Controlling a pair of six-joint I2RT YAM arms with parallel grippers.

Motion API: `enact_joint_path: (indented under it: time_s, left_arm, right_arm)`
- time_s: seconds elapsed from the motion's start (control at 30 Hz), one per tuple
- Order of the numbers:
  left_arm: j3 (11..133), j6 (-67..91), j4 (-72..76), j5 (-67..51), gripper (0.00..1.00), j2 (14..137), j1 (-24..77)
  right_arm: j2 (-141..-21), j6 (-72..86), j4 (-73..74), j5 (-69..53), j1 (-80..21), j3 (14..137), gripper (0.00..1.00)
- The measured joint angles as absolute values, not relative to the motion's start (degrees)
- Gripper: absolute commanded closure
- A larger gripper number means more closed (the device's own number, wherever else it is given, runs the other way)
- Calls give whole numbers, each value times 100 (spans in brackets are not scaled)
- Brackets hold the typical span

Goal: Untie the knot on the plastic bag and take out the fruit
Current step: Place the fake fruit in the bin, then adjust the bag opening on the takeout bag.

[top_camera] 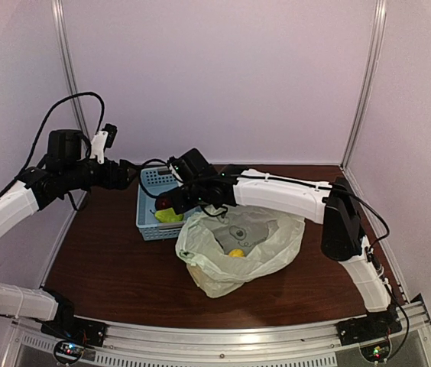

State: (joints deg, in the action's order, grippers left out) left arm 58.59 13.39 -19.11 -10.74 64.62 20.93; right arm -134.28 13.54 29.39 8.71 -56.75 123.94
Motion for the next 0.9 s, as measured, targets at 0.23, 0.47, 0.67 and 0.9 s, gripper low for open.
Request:
enact_joint_path:
  time_s: [0.23, 0.47, 0.67, 0.9]
  left_arm:
    - [5859, 1339, -1911, -1120, 8, 6462, 2093]
    - [5848, 1341, -1909, -1197, 8, 6466, 2093]
    - [5819, 1400, -1881, -1372, 8, 6466, 2093]
    - [5210, 1949, -1678, -1798, 4, 6342, 2156]
  right_arm:
    - [-13426, 1347, 2963, 810, -5673, 12536, 33]
    - [-13102, 1343, 3015, 703, -5675, 12610, 32]
    - [-11952, 1315, 2893, 683, -5725, 12075, 31]
    - [-10418, 1190, 2622, 860, -5951, 10742, 29]
